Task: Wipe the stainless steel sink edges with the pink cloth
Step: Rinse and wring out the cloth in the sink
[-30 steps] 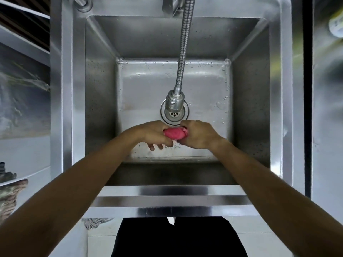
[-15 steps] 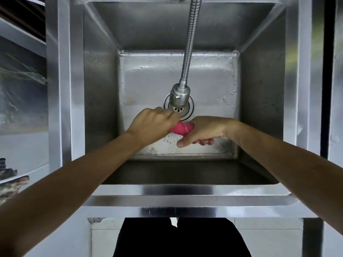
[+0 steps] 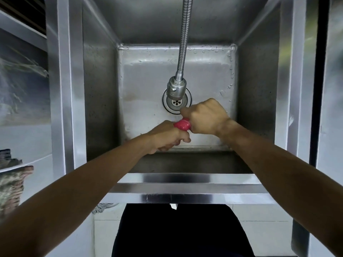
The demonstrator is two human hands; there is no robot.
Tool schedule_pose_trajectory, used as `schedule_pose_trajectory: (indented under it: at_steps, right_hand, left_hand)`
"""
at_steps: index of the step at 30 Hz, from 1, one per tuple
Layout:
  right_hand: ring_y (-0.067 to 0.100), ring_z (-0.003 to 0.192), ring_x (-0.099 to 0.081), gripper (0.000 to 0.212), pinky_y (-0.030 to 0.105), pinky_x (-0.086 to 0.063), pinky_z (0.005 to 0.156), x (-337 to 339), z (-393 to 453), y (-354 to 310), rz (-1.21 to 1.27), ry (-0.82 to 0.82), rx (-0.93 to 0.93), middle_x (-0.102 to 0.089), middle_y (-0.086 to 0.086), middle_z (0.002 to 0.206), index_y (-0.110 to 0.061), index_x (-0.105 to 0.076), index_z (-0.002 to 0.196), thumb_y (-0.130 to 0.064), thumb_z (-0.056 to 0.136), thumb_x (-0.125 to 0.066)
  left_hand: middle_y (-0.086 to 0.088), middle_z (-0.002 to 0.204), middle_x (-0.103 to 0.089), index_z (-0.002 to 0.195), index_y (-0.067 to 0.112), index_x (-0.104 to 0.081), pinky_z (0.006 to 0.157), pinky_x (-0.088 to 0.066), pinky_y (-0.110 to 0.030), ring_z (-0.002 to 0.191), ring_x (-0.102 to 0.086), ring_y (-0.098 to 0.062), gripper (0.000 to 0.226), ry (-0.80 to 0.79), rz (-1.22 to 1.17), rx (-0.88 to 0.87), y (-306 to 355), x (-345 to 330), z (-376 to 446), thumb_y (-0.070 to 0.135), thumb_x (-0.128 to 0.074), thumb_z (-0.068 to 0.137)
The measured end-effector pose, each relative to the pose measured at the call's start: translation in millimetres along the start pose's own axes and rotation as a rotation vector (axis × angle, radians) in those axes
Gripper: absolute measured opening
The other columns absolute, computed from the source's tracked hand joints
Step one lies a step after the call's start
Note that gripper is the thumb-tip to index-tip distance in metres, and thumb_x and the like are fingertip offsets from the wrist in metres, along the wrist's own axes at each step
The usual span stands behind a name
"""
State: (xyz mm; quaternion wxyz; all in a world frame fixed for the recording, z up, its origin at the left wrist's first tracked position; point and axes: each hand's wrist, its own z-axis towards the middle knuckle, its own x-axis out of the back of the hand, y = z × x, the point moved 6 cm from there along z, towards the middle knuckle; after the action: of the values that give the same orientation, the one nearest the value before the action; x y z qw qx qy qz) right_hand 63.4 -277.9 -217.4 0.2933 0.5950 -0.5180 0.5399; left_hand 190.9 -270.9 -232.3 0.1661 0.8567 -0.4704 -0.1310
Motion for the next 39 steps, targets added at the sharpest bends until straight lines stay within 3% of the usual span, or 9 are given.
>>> schedule_pose_trajectory:
  at_steps: [3,16,19,23,26,30,32,36,39]
  right_hand:
    - [0.029,0.037,-0.052,0.032,0.026,-0.034,0.049,6,5,4,0.041,0.132,0.01,-0.058,0.003,0.052,-0.014,-0.057,0.083,-0.015,0.062,-0.081]
    - [0.028,0.035,-0.051,0.031,0.023,-0.028,0.051,7,4,11,0.096,0.252,-0.102,-0.058,0.0,0.051,-0.013,-0.06,0.075,-0.015,0.057,-0.085]
    - [0.029,0.04,-0.055,0.029,0.025,-0.029,0.052,2,4,9,0.122,0.204,-0.124,-0.061,0.001,0.055,-0.013,-0.061,0.08,-0.014,0.061,-0.083]
    - [0.033,0.072,-0.068,0.016,0.033,-0.034,0.062,-5,1,0,0.118,-0.069,-0.106,-0.071,0.002,0.083,-0.018,-0.059,0.098,-0.03,0.089,-0.064]
    - [0.033,0.074,-0.068,0.018,0.033,-0.035,0.063,6,-3,-1,0.089,-0.052,-0.074,-0.071,0.0,0.084,-0.018,-0.059,0.102,-0.029,0.089,-0.063]
    - [0.031,0.04,-0.056,0.03,0.027,-0.034,0.049,23,2,9,0.099,0.208,-0.072,-0.062,0.001,0.055,-0.015,-0.061,0.082,-0.021,0.063,-0.083]
    - [0.029,0.037,-0.054,0.032,0.025,-0.031,0.049,17,0,7,0.113,0.213,-0.084,-0.06,0.0,0.052,-0.015,-0.061,0.08,-0.02,0.06,-0.085]
    - [0.028,0.042,-0.058,0.028,0.025,-0.031,0.051,10,-5,5,0.091,0.194,-0.1,-0.062,-0.001,0.057,-0.014,-0.063,0.083,-0.022,0.066,-0.084]
    - [0.032,0.071,-0.069,0.023,0.032,-0.037,0.06,14,-3,8,0.11,-0.019,-0.191,-0.072,0.002,0.081,-0.018,-0.059,0.106,-0.028,0.087,-0.068]
  left_hand:
    - [0.0,0.048,-0.038,0.063,0.017,-0.045,0.046,-0.019,-0.025,0.041,-0.025,-0.015,0.035,-0.031,-0.137,0.003,0,0,2,0.015,-0.072,0.086]
    - [0.0,0.048,-0.034,0.054,0.019,-0.043,0.048,-0.016,-0.028,0.039,-0.023,-0.014,0.043,-0.059,-0.057,-0.041,16,8,1,0.008,-0.069,0.087]
    - [0.0,0.05,-0.037,0.057,0.019,-0.048,0.046,-0.019,-0.027,0.039,-0.026,-0.014,0.041,-0.077,0.0,-0.063,15,10,0,0.013,-0.073,0.088]
    - [0.002,0.053,-0.045,0.07,0.022,-0.057,0.044,-0.024,-0.025,0.042,-0.031,-0.013,0.03,-0.166,0.071,-0.065,12,11,-9,0.03,-0.08,0.088]
    - [0.002,0.051,-0.048,0.074,0.022,-0.059,0.044,-0.024,-0.026,0.042,-0.031,-0.015,0.027,-0.173,0.131,-0.088,14,11,-14,0.028,-0.082,0.086]
    - [0.002,0.047,-0.037,0.056,0.02,-0.047,0.04,-0.02,-0.021,0.037,-0.025,-0.012,0.041,-0.174,-0.134,-0.043,11,9,-4,0.012,-0.068,0.09]
    - [0.003,0.046,-0.035,0.052,0.021,-0.045,0.041,-0.016,-0.022,0.035,-0.024,-0.01,0.044,-0.185,-0.247,-0.034,6,3,-1,0.01,-0.064,0.091]
    - [0.003,0.046,-0.037,0.049,0.023,-0.051,0.041,-0.017,-0.022,0.035,-0.026,-0.01,0.047,-0.213,-0.248,-0.059,2,-5,0,0.008,-0.063,0.092]
    - [0.003,0.05,-0.042,0.064,0.019,-0.053,0.042,-0.023,-0.022,0.04,-0.03,-0.012,0.034,-0.136,0.006,-0.14,18,9,-5,0.015,-0.069,0.092]
